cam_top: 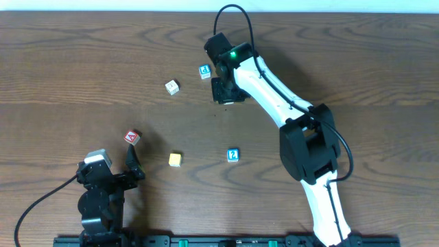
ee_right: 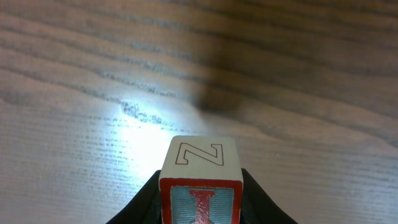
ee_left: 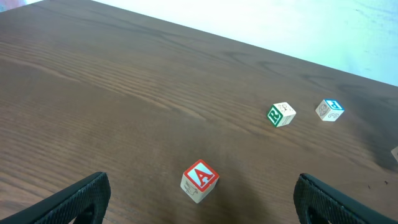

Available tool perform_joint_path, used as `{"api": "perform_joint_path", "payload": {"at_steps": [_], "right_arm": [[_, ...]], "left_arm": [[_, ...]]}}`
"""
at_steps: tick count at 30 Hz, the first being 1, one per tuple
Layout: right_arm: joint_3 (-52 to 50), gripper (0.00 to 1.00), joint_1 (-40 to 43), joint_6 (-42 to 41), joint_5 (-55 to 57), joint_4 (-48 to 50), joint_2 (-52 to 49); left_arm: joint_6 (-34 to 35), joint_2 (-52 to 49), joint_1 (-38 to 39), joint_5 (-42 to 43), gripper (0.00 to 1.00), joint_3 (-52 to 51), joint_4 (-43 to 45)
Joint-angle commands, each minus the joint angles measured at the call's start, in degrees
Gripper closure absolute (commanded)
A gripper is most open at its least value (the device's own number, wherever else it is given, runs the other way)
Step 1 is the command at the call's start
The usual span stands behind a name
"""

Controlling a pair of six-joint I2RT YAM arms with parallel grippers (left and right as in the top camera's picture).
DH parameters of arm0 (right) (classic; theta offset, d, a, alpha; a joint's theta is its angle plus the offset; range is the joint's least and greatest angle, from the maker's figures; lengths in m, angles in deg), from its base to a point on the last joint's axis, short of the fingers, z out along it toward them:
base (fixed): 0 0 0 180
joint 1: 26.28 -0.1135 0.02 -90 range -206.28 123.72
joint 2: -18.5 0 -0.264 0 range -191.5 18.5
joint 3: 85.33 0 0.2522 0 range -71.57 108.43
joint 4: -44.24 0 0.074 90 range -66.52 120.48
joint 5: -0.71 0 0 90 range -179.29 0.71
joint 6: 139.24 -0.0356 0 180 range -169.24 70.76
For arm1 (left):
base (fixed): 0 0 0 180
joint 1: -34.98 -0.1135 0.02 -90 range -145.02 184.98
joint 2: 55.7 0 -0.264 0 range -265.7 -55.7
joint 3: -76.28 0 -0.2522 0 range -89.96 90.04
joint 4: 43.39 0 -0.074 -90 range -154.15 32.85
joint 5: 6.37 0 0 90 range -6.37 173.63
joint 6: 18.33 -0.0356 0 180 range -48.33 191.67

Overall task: Spell out Ai2
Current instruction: 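Carry the red 'I' block to table center and set it down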

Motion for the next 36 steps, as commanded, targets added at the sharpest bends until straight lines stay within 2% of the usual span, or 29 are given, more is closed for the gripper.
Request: {"api": "perform_joint_path", "payload": {"at_steps": [1, 6, 26, 29, 36], "right_arm": [[0.02, 0.75, -1.55, 0.59, 0.72, -1.05, 0.11], [-1.70, 0.80, -1.88, 0.42, -2.08, -1.62, 0.11], [-6.73, 0.76, -1.49, -5.88, -1.97, 3.43, 0.11], [-7.02, 0.75, -1.49, -5.90, -1.60, 4.22, 0.11], [-7.87, 0.64, -1.49, -6.84, -1.60, 4.48, 0.11]], "left_arm": [[-1.03, 0.28, -0.31, -0.22, 0.05, -1.25, -0.48], [-1.03, 0.28, -0.31, -0.22, 0.05, -1.25, -0.48], [-1.03, 0.28, -0.31, -0.22, 0.05, -1.25, -0.48], [-1.01, 0.28, -0.31, -0.22, 0.05, -1.25, -0.48], [-1.03, 0.28, -0.31, -0.22, 0.05, -1.25, -0.48]]}}
